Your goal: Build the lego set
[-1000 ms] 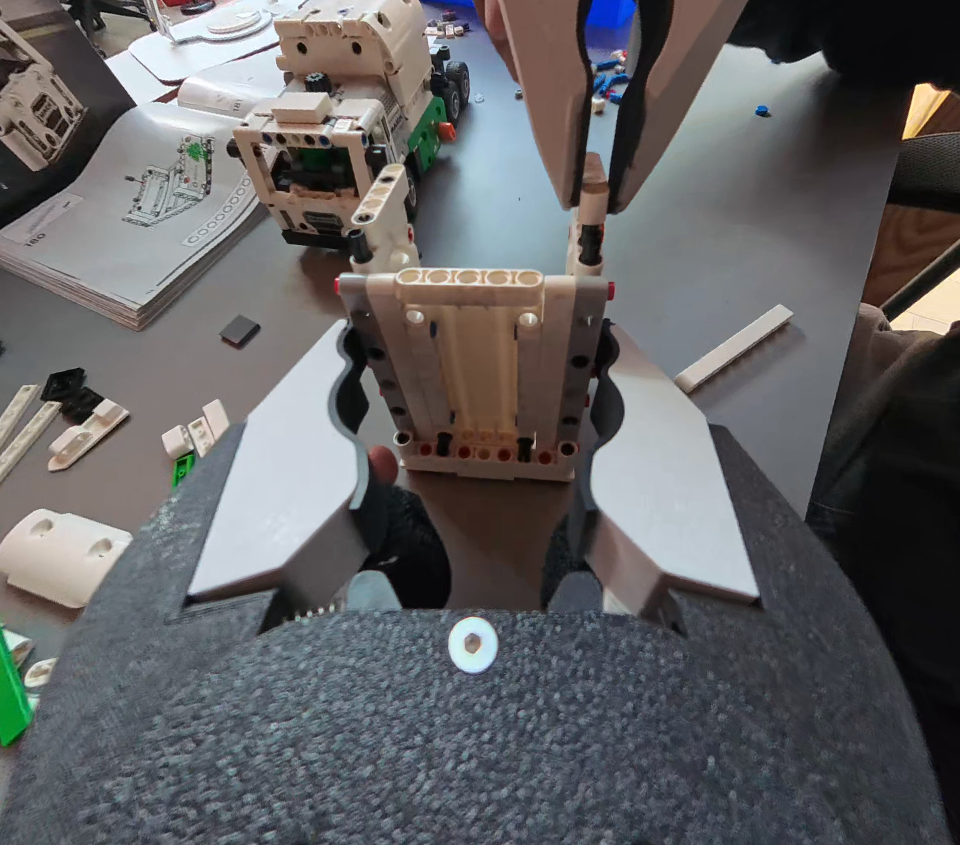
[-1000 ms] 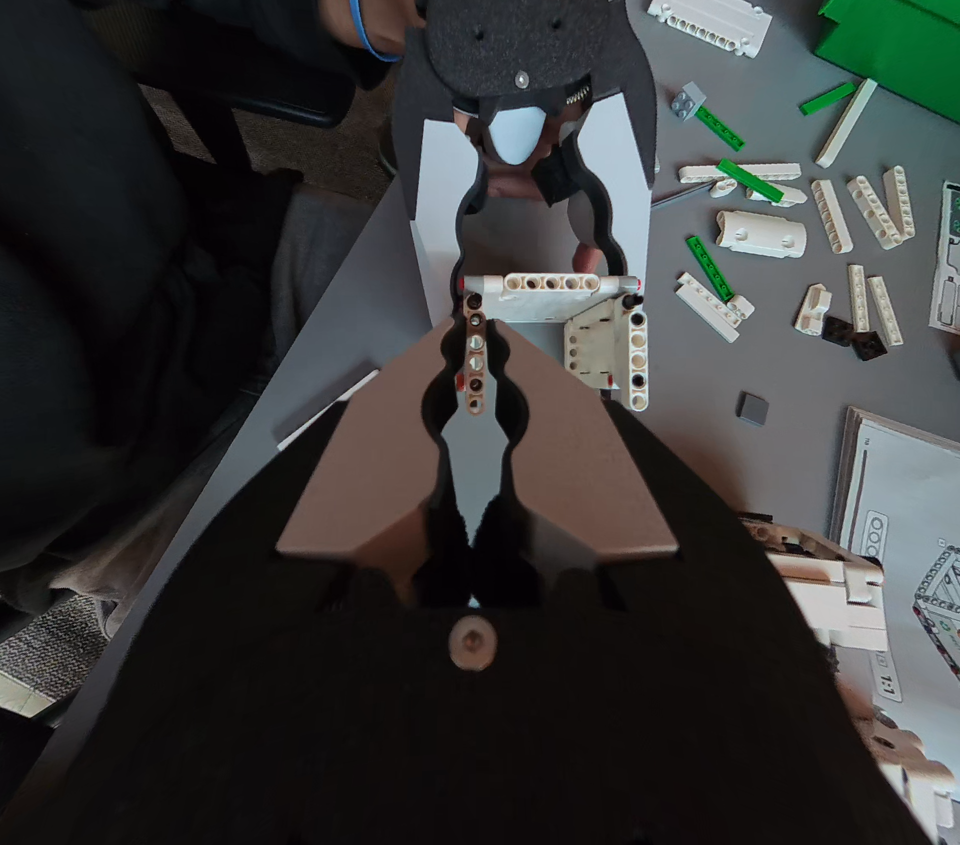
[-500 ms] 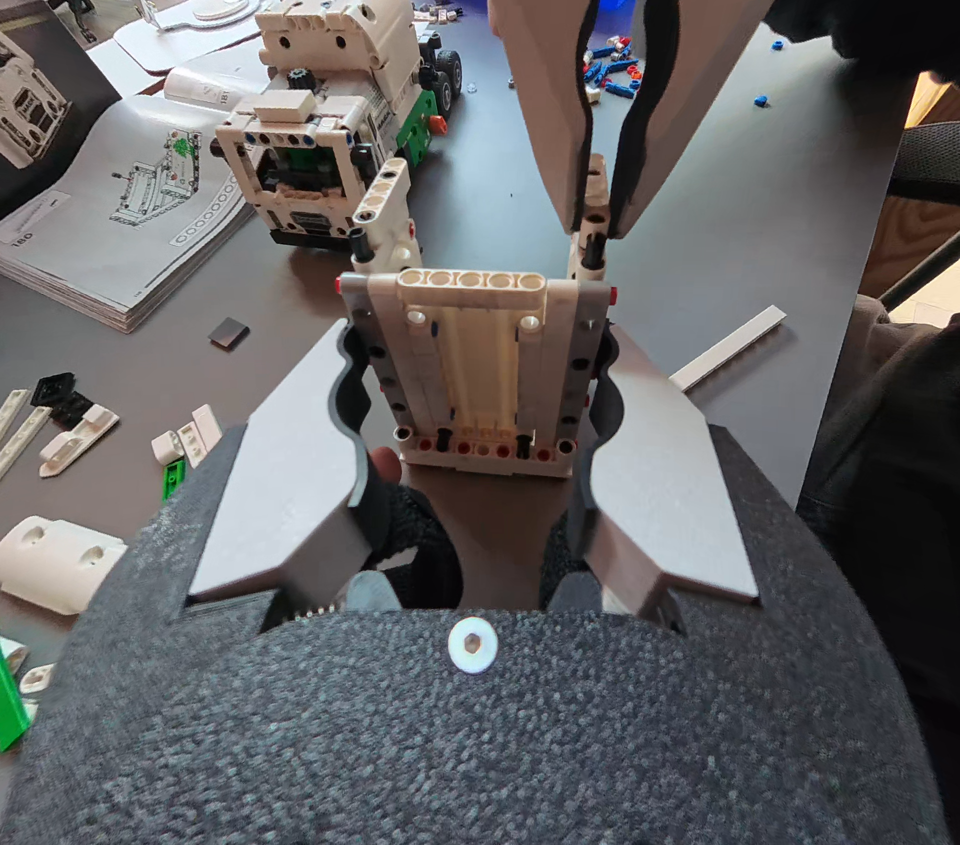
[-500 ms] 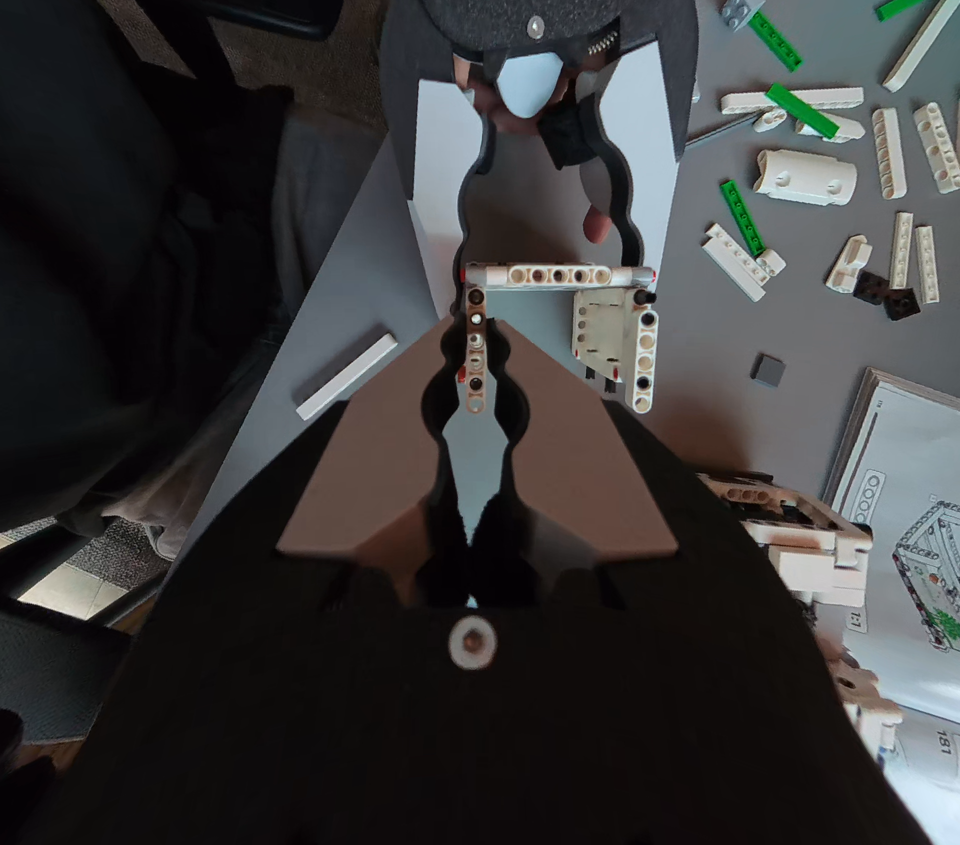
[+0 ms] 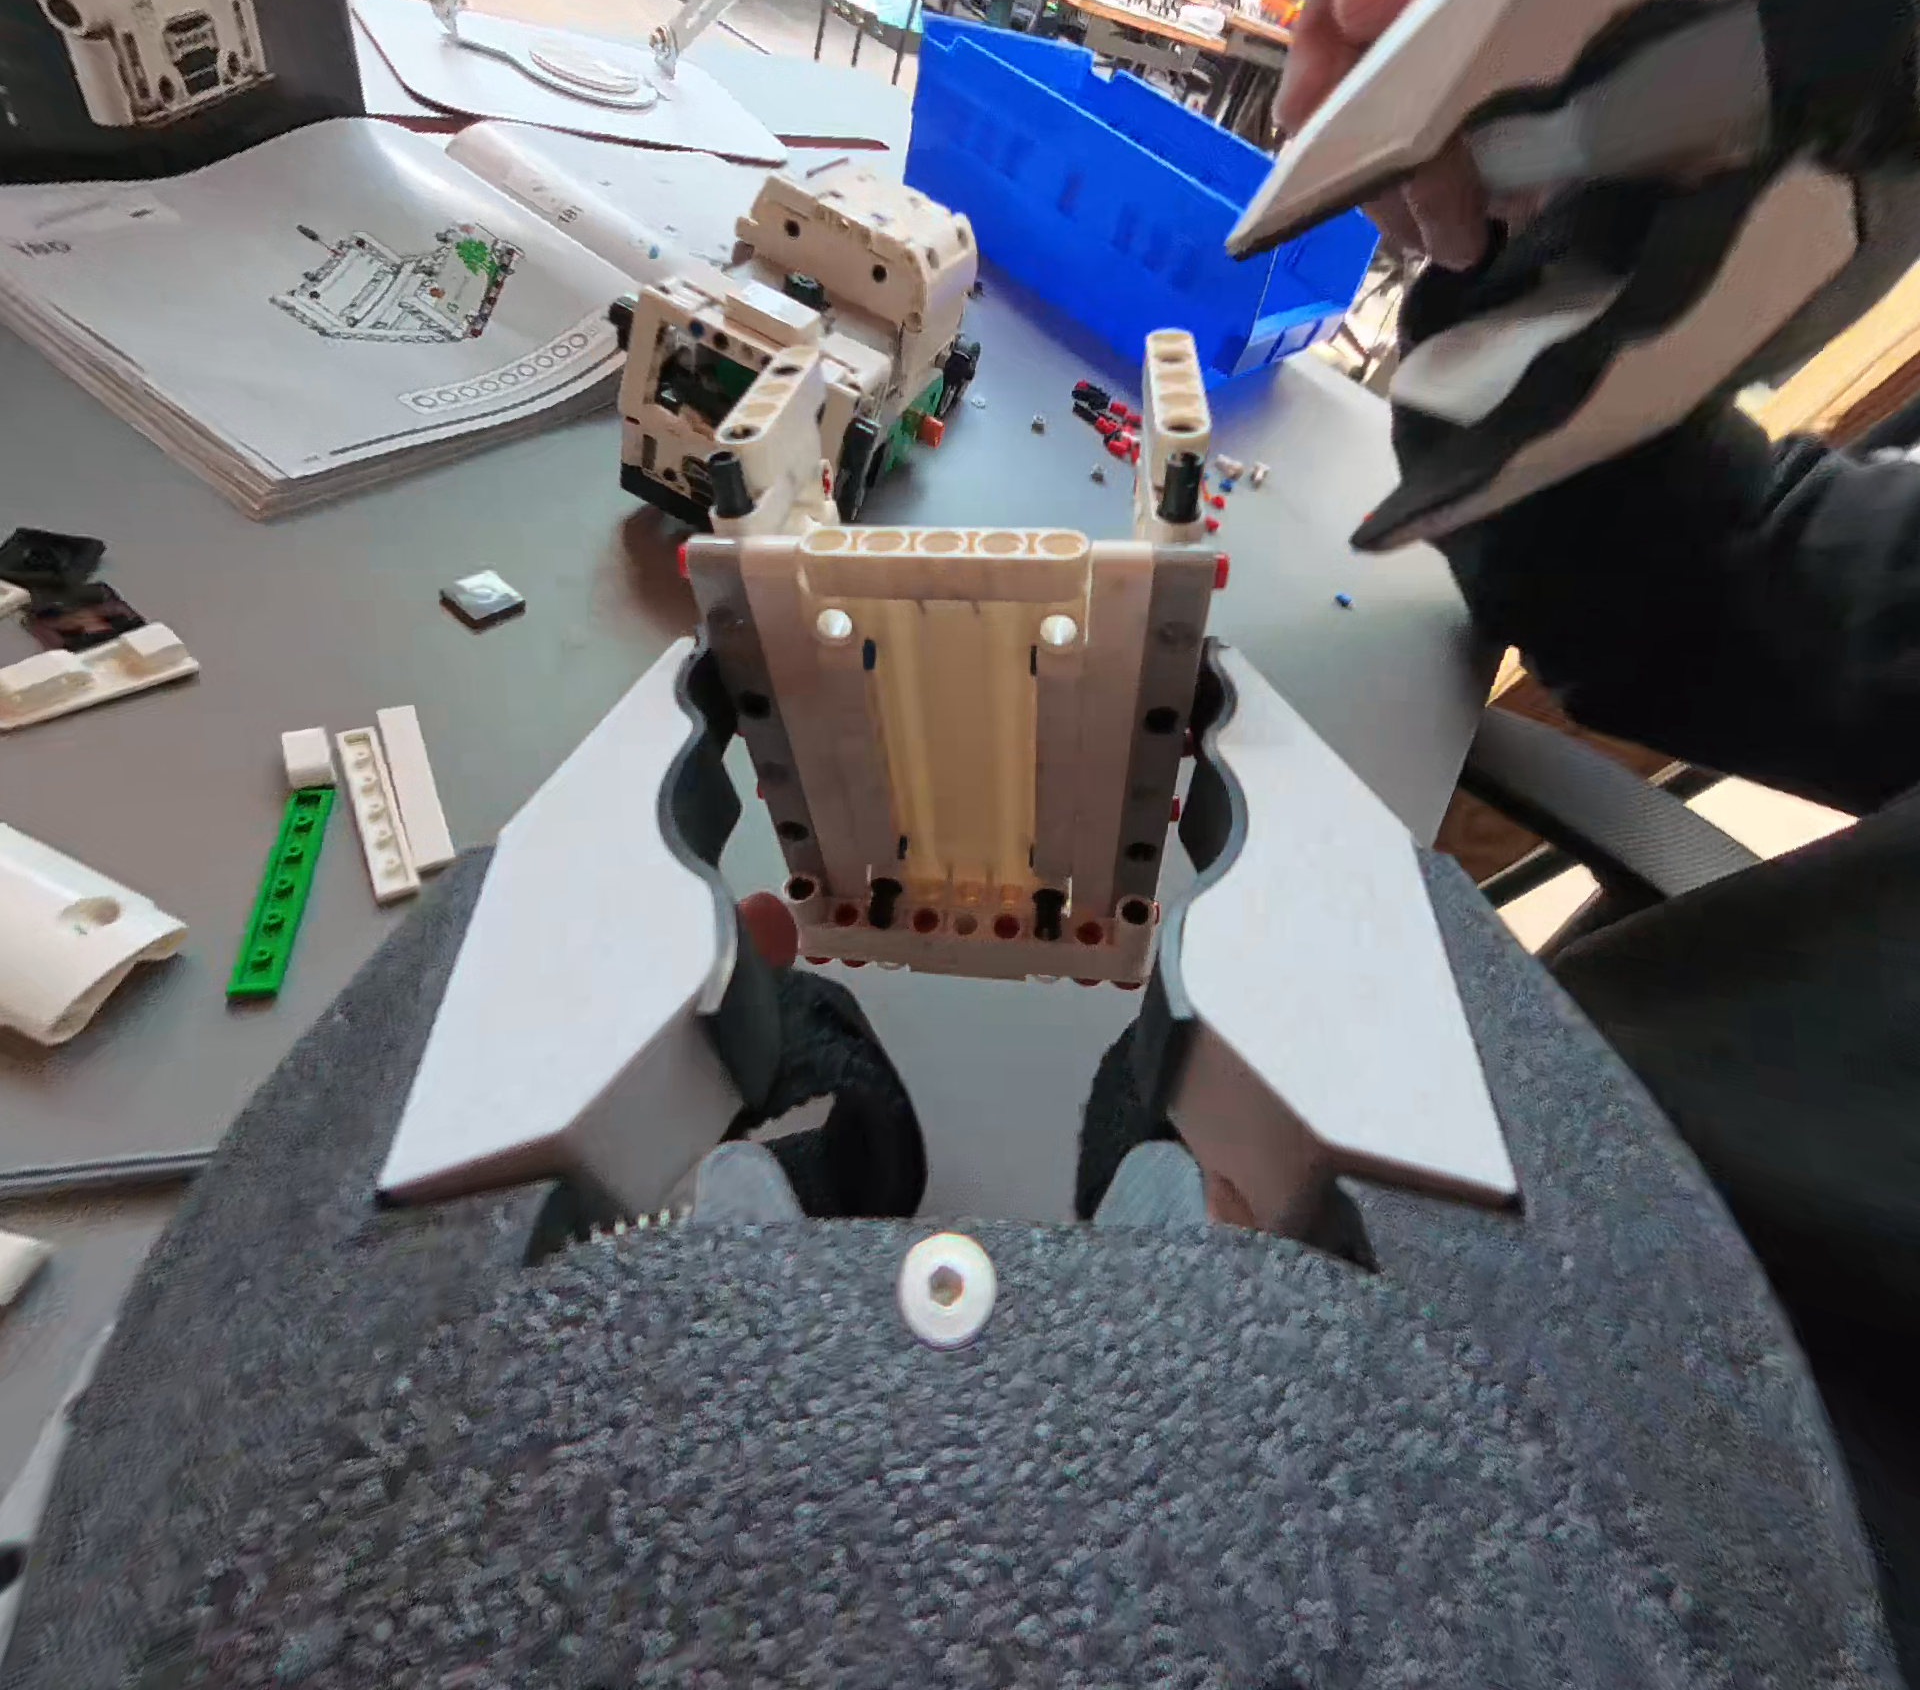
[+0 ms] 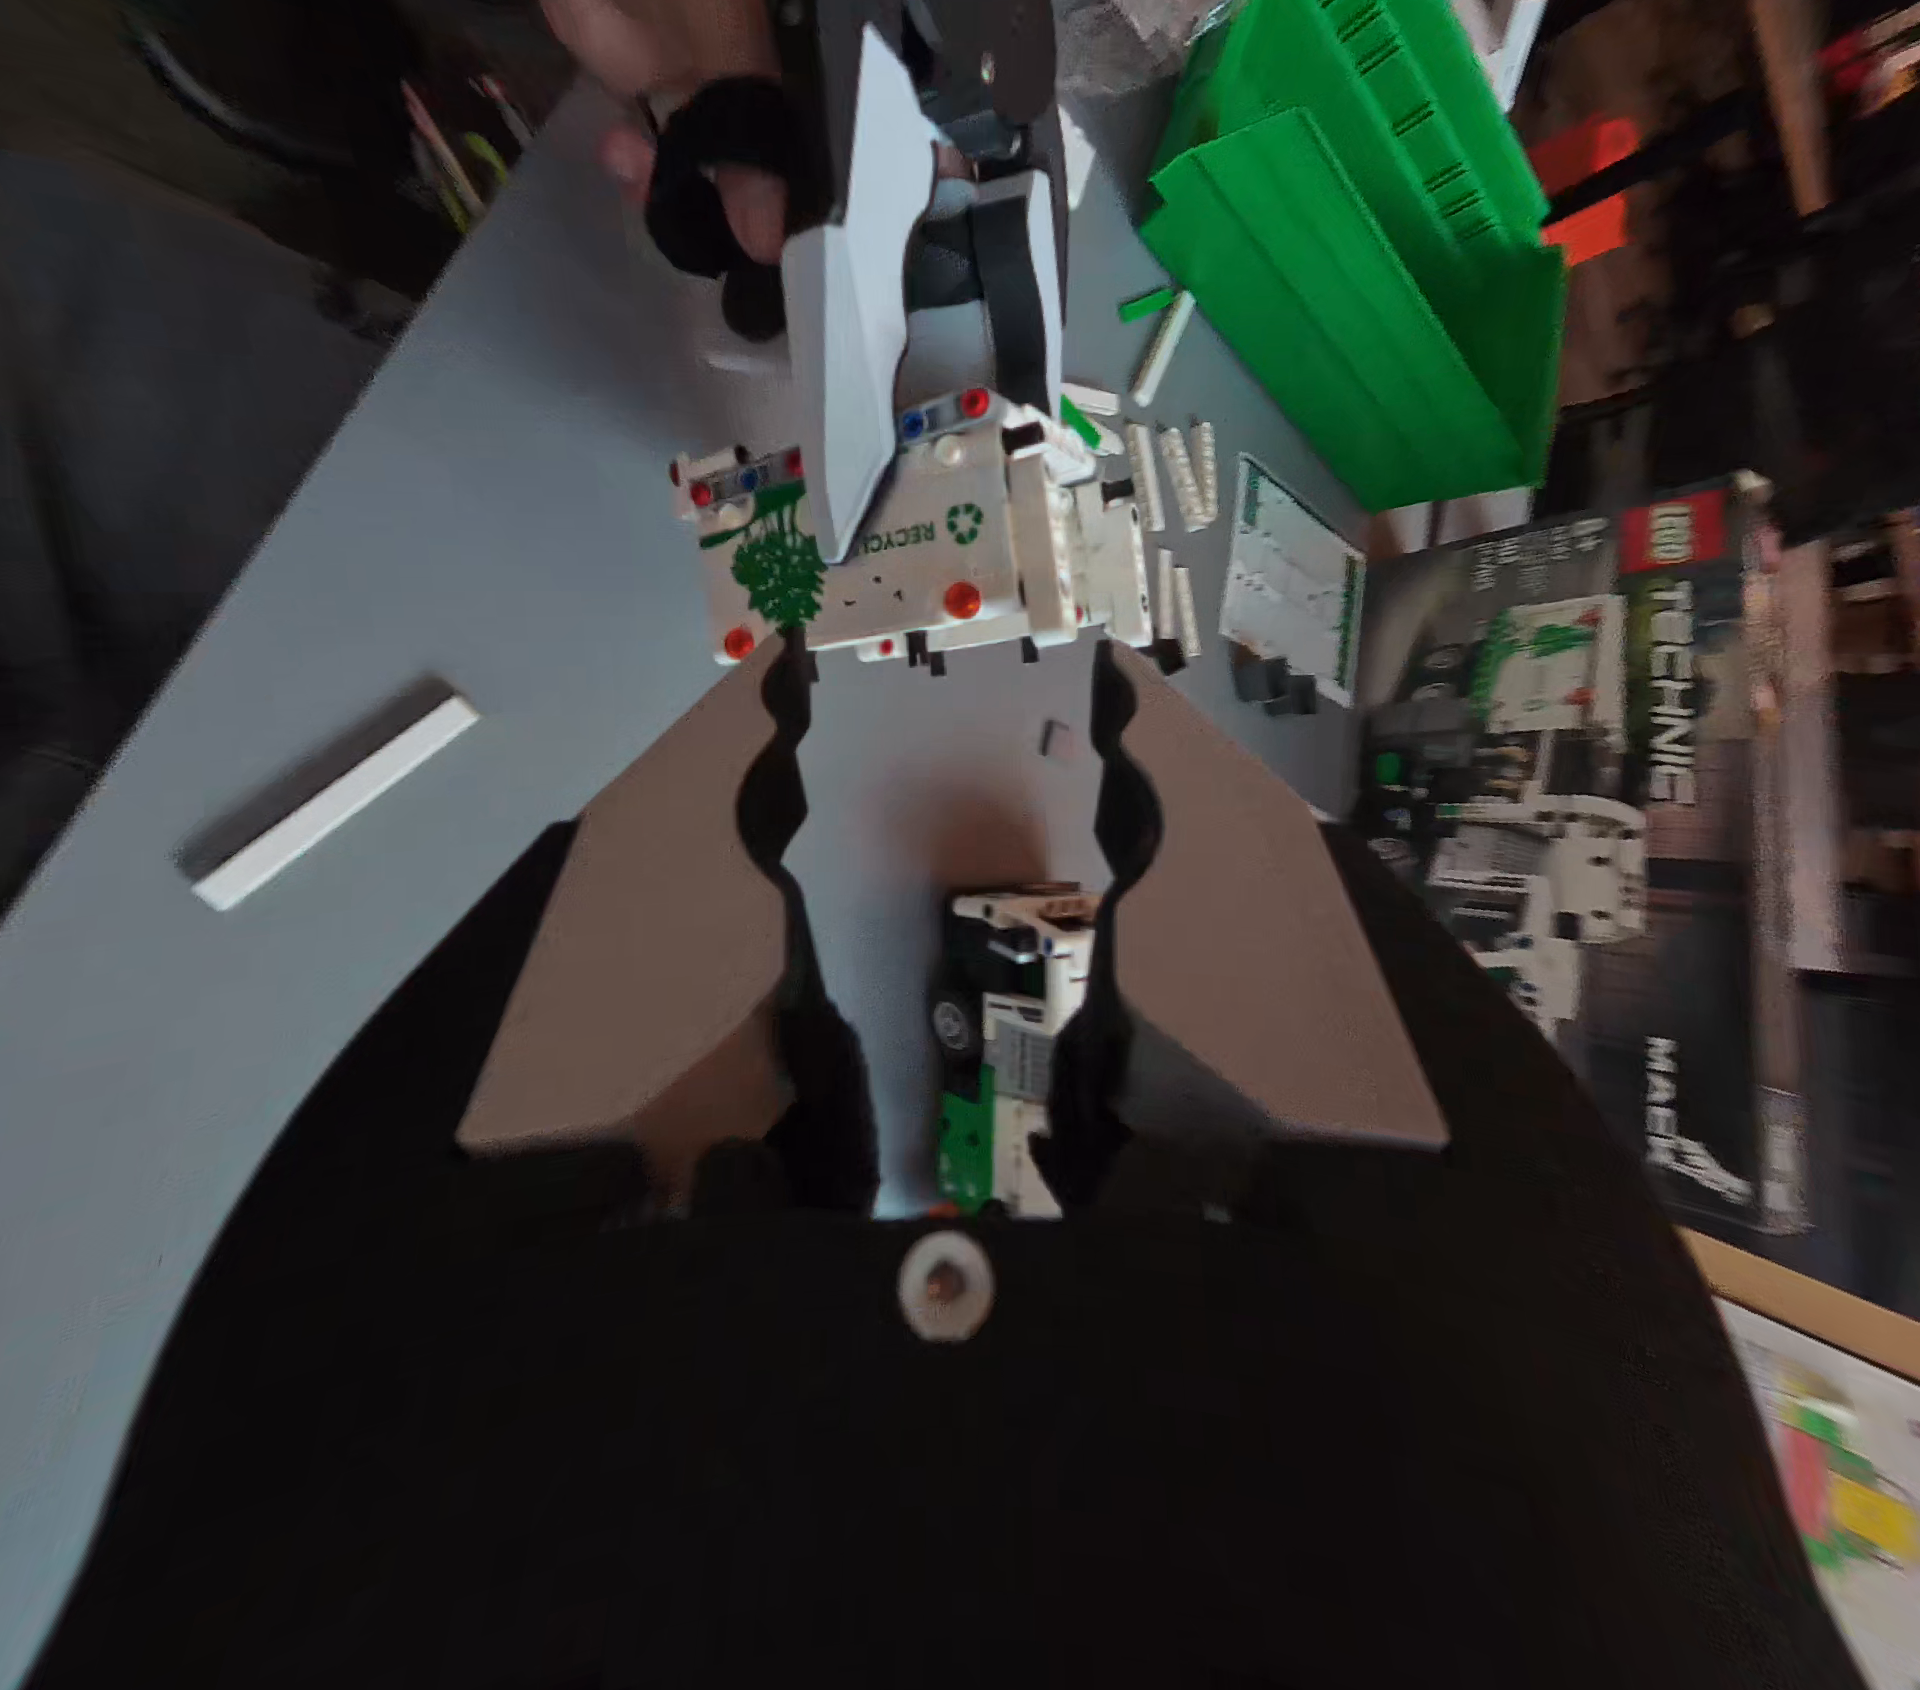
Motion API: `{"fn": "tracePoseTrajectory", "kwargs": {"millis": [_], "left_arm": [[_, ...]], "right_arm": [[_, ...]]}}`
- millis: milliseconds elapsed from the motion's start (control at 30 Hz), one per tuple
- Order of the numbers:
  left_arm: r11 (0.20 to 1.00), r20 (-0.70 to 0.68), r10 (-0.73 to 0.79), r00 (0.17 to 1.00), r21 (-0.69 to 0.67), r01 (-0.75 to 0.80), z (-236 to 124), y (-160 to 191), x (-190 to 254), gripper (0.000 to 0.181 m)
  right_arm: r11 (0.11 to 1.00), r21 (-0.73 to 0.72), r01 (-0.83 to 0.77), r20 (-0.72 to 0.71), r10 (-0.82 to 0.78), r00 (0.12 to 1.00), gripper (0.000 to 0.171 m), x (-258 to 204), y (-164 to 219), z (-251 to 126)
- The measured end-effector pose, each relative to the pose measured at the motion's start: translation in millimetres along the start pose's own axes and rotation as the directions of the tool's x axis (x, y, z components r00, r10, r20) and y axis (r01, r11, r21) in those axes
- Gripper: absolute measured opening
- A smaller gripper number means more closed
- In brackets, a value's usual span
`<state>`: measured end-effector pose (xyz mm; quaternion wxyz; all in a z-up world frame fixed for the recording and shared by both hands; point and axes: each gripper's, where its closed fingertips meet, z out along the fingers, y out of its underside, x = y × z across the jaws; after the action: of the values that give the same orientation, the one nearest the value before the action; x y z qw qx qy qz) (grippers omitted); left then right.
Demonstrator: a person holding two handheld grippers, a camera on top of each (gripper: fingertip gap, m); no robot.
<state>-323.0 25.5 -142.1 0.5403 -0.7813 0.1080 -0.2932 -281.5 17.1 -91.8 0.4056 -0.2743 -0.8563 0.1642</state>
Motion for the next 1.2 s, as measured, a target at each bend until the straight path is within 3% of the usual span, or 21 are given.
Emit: {"fn": "tracePoseTrajectory", "kwargs": {"millis": [167, 267, 367, 633, 1033, 1200], "left_arm": [[0.965, -0.013, -0.26, 0.966, 0.033, 0.26, -11.6, -13.7, -7.1, 0.085], [0.97, 0.059, -0.243, 0.968, 0.02, 0.243, -13.4, -8.6, -10.5, 0.085], [0.971, 0.047, -0.237, 0.97, 0.028, 0.236, -10.8, -9.2, 0.3, 0.085], [0.992, 0.079, -0.126, 0.989, 0.022, 0.125, -8.8, -13.0, 17.8, 0.086], [0.99, 0.034, -0.14, 0.989, 0.025, 0.14, -9.4, -11.8, 18.4, 0.085], [0.984, 0.003, -0.168, 0.986, 0.061, 0.167, -11.5, -14.7, 12.9, 0.085]], "right_arm": [[0.95, -0.229, 0.213, -0.202, -0.26, 0.944, 0.101, 1.6, 0.9, 20.6], [0.934, -0.283, 0.218, -0.245, -0.29, 0.925, 0.122, 5.2, 1.7, 30.9], [0.964, -0.204, 0.17, -0.185, -0.208, 0.96, 0.123, -3.8, -9.0, 38.0], [0.952, -0.24, 0.191, -0.151, -0.231, 0.961, 0.113, -8.3, -0.4, 45.4], [0.958, -0.244, 0.148, -0.105, -0.178, 0.979, 0.111, -11.4, -0.6, 45.9], [0.969, -0.183, 0.165, -0.159, -0.195, 0.968, 0.111, -6.5, -8.3, 35.4]]}}
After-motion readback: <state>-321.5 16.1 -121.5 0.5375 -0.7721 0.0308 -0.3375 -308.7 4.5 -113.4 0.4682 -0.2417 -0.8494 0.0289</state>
